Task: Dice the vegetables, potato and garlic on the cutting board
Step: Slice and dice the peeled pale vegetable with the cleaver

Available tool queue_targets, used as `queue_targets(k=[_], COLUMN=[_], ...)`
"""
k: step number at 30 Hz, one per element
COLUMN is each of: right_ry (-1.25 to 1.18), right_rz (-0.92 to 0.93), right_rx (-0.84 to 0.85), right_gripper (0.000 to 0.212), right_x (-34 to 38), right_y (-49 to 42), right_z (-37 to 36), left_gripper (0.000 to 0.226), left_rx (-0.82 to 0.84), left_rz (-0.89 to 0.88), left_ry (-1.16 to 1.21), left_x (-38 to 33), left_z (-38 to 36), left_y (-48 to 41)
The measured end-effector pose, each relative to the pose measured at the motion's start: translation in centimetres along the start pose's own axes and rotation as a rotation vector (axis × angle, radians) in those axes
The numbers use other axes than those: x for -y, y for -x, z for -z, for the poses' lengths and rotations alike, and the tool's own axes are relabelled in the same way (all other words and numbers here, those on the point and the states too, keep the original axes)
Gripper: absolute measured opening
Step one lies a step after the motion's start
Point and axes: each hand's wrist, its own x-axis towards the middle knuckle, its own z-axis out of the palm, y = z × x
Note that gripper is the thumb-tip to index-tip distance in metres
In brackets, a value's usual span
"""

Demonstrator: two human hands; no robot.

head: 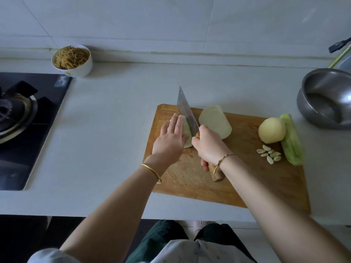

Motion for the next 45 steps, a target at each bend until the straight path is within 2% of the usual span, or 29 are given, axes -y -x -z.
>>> queue_targets(k=[7, 12, 14, 17, 20, 24, 28, 34, 45], right_ry=[-0.013, -0.123, -0.144, -0.22, -0.275, -0.307, -0.371, -0.3, -0.167], right_rz=[0.036, 0.064, 0.085, 0.083, 0.039, 0.034, 0.086, 0.143, 0.071], right_rx=[-0.072, -0.036, -0.029, -0.03, -0.016, 0.015, -0.042, -0.104, -0.058], right_gripper=[0.005, 0.041, 0.035, 0.003, 0.015, 0.015, 0.02, 0.029, 0.014], right_x=[-2.0, -2.6, -2.6, -2.4, -2.3, -2.6, -2.6, -1.5, 0.5], right_y=[-0.5, -0.3, -0.3, -0.4, -0.2, 0.7, 2.1, 3.1, 2.2], right_z=[-2.3, -1.9, -1.6, -0.9, 0.1, 1.2, 2.1, 1.9, 1.3], left_gripper=[0.057, 0.061, 0.063, 0.061, 0.062, 0.063, 0.062, 0.059, 0.057], left_rx=[0.023, 0.037, 0.025, 0.016, 0.021, 0.012, 0.025, -0.04, -0.042], left_rz=[-0.031, -0.025, -0.021, -0.02, -0.027, -0.005, -0.009, 0.034, 0.043], left_ry=[-0.117, -0.097, -0.062, -0.038, -0.034, 0.033, 0.107, 0.146, 0.158], left_x=[0.3, 0.4, 0.2, 0.7, 0.7, 0.4, 0.8, 1.0, 0.6], left_z=[-0.5, -0.4, -0.2, -0.5, -0.5, -0.1, 0.1, 0.4, 0.2], left_y=[-0.2, -0.2, 0.0, -0.3, -0.2, 0.1, -0.3, -0.1, 0.0])
